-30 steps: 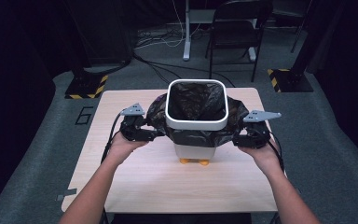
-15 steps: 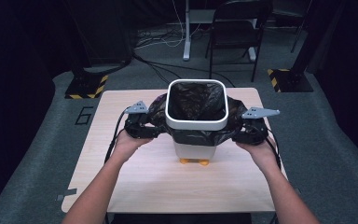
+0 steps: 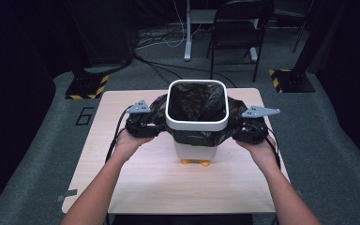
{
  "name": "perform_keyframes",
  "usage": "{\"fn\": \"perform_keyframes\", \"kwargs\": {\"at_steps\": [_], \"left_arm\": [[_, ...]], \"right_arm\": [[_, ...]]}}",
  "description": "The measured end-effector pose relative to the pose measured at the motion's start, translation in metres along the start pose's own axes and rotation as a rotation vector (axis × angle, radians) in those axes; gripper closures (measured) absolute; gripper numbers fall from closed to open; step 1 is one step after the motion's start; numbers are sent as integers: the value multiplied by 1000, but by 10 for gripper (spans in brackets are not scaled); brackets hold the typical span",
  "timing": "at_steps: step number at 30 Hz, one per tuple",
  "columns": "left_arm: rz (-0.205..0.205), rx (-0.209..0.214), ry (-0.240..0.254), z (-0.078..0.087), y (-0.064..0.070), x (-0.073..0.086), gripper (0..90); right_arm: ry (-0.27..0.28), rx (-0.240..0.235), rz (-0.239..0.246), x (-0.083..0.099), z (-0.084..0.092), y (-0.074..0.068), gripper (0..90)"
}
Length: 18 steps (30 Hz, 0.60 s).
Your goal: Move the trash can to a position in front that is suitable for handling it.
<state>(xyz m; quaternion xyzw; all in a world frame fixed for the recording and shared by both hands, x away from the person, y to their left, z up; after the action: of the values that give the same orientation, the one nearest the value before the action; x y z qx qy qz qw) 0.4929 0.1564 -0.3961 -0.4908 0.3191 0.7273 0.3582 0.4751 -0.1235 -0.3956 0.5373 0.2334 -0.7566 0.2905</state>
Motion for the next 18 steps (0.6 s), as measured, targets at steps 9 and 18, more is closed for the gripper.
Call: {"fn": "perform_keyframes", "kwargs": {"at_steps": [9, 18], "left_arm": [[-20, 1, -2, 5, -1, -1, 588], [-43, -3, 9, 20, 1, -5, 592]], "right_arm": [[7, 8, 29, -3, -1, -6, 609], [18, -9, 38, -6, -2, -16, 609]]}}
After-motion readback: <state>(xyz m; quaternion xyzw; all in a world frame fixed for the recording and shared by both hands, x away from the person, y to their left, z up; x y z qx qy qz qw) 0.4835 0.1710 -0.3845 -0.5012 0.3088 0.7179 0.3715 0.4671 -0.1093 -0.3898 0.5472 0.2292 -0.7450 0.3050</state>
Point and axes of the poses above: each handheld gripper's, and its own axes: z roughly backward along the jaws, x roughly out of its underside, y roughly to its right, the point moved 7 cm from there along -z, roughly forward along the jaws, and after that the axes turned 10 degrees about y, right-handed, at the moved point
